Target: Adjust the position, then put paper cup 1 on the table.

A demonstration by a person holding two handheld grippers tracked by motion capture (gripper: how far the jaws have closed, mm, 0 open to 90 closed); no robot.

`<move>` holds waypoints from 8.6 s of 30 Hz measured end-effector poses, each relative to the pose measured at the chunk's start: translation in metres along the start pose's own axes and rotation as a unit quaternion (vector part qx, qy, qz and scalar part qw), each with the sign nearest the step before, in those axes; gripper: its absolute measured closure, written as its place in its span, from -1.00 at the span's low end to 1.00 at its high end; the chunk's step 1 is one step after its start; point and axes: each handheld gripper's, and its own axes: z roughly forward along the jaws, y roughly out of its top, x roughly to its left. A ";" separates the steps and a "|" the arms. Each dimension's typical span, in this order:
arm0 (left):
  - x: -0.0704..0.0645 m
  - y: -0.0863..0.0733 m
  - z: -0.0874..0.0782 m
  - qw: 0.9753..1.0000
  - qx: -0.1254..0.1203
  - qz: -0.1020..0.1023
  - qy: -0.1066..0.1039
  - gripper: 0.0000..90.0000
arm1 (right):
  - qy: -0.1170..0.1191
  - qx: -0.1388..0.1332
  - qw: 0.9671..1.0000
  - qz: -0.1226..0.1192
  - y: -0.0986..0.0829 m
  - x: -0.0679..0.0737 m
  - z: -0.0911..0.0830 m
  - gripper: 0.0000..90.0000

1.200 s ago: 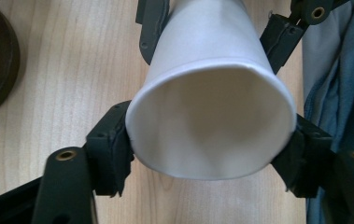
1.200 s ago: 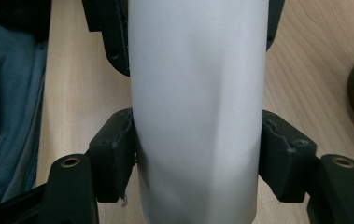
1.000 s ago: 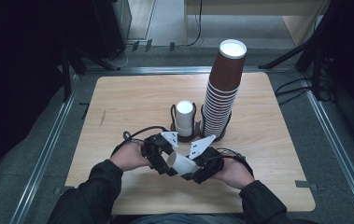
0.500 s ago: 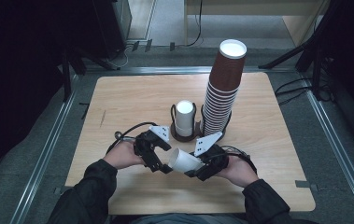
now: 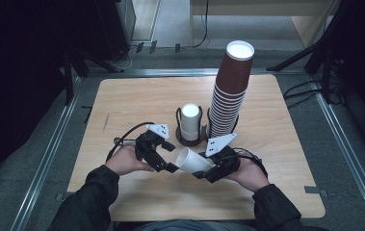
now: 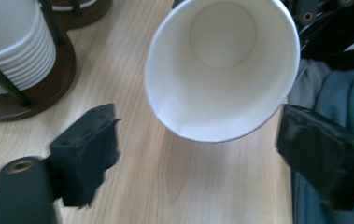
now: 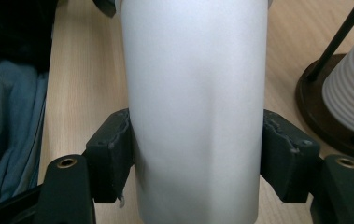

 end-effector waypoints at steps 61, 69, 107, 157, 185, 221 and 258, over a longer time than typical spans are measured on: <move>-0.010 0.006 -0.005 0.999 0.006 0.031 0.005 -0.41 | 0.024 -0.023 0.999 0.038 0.004 0.002 0.011 -0.47; -0.011 0.009 0.006 0.997 0.059 0.032 0.036 -0.41 | 0.022 0.004 0.999 0.027 0.003 0.005 0.018 -0.47; -0.025 0.015 0.009 0.997 0.030 0.055 0.053 -0.95 | 0.021 0.013 1.000 0.005 0.005 0.011 0.025 -0.25; -0.008 -0.004 -0.018 0.998 -0.033 0.013 0.046 -0.43 | 0.011 -0.016 0.997 0.074 0.004 0.002 0.008 -0.55; 0.018 -0.038 -0.050 0.987 -0.029 -0.046 0.152 -0.46 | -0.045 -0.002 0.995 0.085 -0.008 -0.006 -0.005 -0.56; 0.078 -0.080 -0.095 0.953 -0.035 -0.145 0.264 -0.48 | -0.058 0.020 0.995 0.076 -0.018 -0.003 -0.006 -0.56; 0.096 -0.092 -0.083 0.953 -0.002 -0.169 0.252 -0.77 | -0.046 0.036 0.996 0.069 -0.018 -0.002 0.001 -0.55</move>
